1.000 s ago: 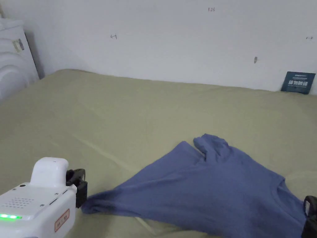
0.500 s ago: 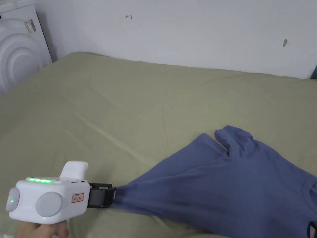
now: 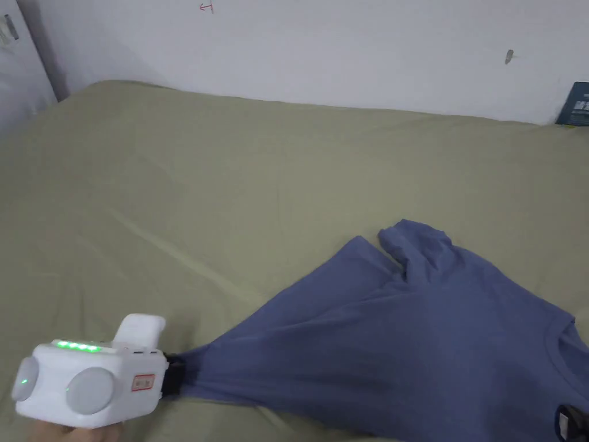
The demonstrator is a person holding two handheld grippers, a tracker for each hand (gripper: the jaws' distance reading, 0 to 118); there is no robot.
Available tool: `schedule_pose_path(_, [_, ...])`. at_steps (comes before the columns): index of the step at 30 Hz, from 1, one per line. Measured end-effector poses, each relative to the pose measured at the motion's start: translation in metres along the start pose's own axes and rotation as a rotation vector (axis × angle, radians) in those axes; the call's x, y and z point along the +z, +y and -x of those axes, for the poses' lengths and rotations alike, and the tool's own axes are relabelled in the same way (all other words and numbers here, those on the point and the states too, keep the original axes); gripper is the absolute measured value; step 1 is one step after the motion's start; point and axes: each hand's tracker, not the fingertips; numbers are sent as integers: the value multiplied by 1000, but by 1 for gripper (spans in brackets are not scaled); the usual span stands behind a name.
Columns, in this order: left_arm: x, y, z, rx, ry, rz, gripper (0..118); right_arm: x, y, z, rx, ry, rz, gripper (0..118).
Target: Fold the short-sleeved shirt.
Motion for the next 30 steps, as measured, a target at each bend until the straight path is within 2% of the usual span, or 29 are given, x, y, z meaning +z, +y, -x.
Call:
schedule_pose_path(2, [-2,-1,2,8,3,-5,6,-16,11,-8,14,4,20,3])
schedule_pose_path(3, [6,-4,-11,14,7,-8,3,-27,18,-13,26,7,24,3])
schedule_pose_path(5, [8,-6,-15,35,7,-16,2,-52,34,-22,83,5,48,3])
schedule_pose_path(11, [15,-5,-35,35,40,-10,2,-163,93,-60,80,13,122,3])
schedule_pose_path(15, [15,-4,-39,62,44,-11,2,-242,126,-72,167,4,218,3])
schedule_pose_path(18, [15,-2,-42,67,50,-9,2,-293,143,-79,166,87,323,3])
schedule_pose_path(20, [11,-1,-34,76,46,-5,2,-326,147,-78,179,100,412,4])
schedule_pose_path(21, [11,-1,-34,76,45,-3,2,-338,147,-78,198,112,421,8])
schedule_pose_path(22, [11,-1,-35,75,46,-1,2,-349,148,-77,208,118,431,28])
schedule_pose_path(23, [11,-1,-36,74,48,-1,2,-359,147,-76,213,111,472,64])
schedule_pose_path(24, [11,-1,-37,69,51,-1,2,-370,145,-76,225,105,524,107])
schedule_pose_path(25, [10,-1,-38,63,55,1,2,-381,139,-73,254,69,558,118])
schedule_pose_path(26, [9,-1,-38,57,57,3,2,-385,135,-73,286,41,570,118])
schedule_pose_path(27, [9,-1,-39,48,61,4,2,-385,135,-74,273,71,559,118])
schedule_pose_path(29, [11,-1,-41,35,71,5,2,-372,141,-69,263,64,551,118])
schedule_pose_path(30, [11,-2,-42,24,76,4,2,-362,144,-66,290,124,541,115])
